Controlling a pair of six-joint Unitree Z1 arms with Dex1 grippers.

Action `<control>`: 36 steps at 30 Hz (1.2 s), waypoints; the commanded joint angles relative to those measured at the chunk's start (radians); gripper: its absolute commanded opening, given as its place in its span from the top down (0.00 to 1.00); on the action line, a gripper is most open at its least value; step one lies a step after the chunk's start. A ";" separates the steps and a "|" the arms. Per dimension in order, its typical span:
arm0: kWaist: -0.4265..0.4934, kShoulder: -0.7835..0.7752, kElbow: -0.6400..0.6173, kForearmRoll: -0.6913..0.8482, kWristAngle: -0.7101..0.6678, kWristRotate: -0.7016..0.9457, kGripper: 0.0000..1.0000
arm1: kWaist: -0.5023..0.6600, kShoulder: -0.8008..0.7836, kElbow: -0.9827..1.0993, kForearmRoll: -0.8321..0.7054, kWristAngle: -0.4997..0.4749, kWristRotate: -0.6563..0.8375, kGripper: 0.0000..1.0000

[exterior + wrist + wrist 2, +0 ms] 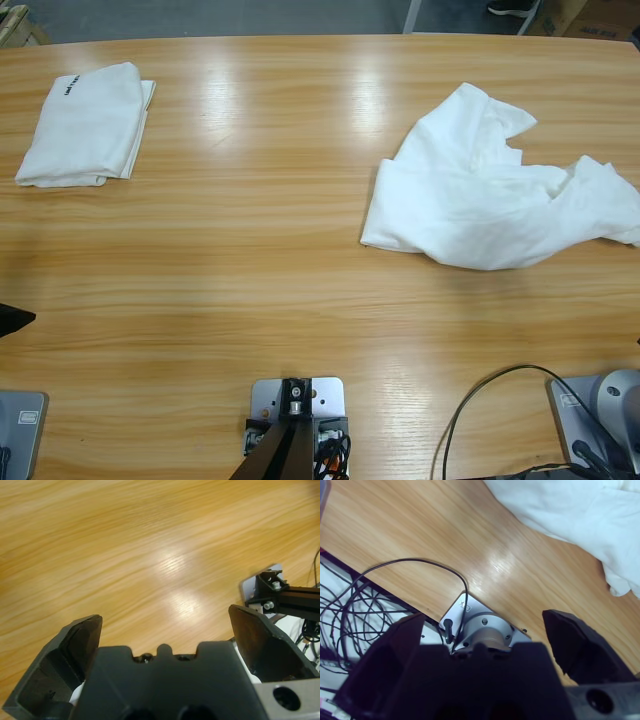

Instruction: Fold clothes

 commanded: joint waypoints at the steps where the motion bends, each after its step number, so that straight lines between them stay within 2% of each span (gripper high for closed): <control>1: -0.010 0.037 0.001 0.012 0.006 -0.005 0.00 | 0.012 -0.015 0.021 -0.005 -0.032 0.003 0.05; 5: -0.010 0.032 0.001 0.012 0.007 -0.005 0.00 | 0.012 0.026 0.028 -0.010 -0.048 0.015 0.05; 8: -0.010 0.032 0.001 0.012 0.007 -0.005 0.00 | 0.002 0.014 0.023 -0.011 -0.125 0.066 0.05; 9: -0.009 0.033 0.001 0.012 0.007 -0.004 0.00 | -0.038 0.022 -0.005 -0.008 -0.165 0.068 0.05; 11: -0.010 0.039 -0.001 0.012 0.007 -0.003 0.00 | -0.166 0.091 -0.132 0.037 -0.182 0.085 0.06; 12: -0.010 0.042 -0.001 0.012 0.007 -0.003 0.00 | -0.210 0.140 -0.196 0.050 -0.184 0.109 0.10; 14: -0.010 0.053 -0.002 0.012 0.007 -0.003 0.00 | -0.293 0.199 -0.262 0.043 -0.173 0.213 0.15; 18: -0.010 0.056 -0.008 0.015 0.007 0.004 0.00 | -0.457 0.301 -0.283 -0.024 -0.074 0.404 0.14; 20: -0.010 0.057 -0.007 0.015 0.009 -0.002 0.00 | -0.509 0.344 -0.280 -0.046 -0.058 0.458 0.11; 21: -0.010 0.068 -0.009 0.016 0.018 -0.007 0.00 | -0.532 0.376 -0.277 -0.064 -0.043 0.473 0.05; 22: -0.010 0.074 -0.011 0.020 0.034 -0.021 0.00 | -0.554 0.409 -0.277 -0.070 -0.034 0.479 0.03; 23: -0.010 0.075 -0.012 0.021 0.049 -0.039 0.00 | -0.577 0.446 -0.277 -0.075 -0.046 0.483 0.05; 25: -0.010 0.080 -0.021 0.018 0.052 -0.054 0.00 | -0.602 0.515 -0.279 -0.097 -0.064 0.503 0.15; 31: -0.010 0.128 -0.028 0.013 0.050 -0.060 0.00 | -0.609 0.768 -0.339 -0.158 -0.068 0.646 0.18; 33: -0.010 0.162 -0.036 0.018 0.045 -0.055 0.00 | -0.609 0.833 -0.339 -0.176 -0.088 0.672 0.35; 36: -0.010 0.168 -0.038 0.018 0.044 -0.055 0.00 | -0.619 0.887 -0.352 -0.187 -0.137 0.713 0.37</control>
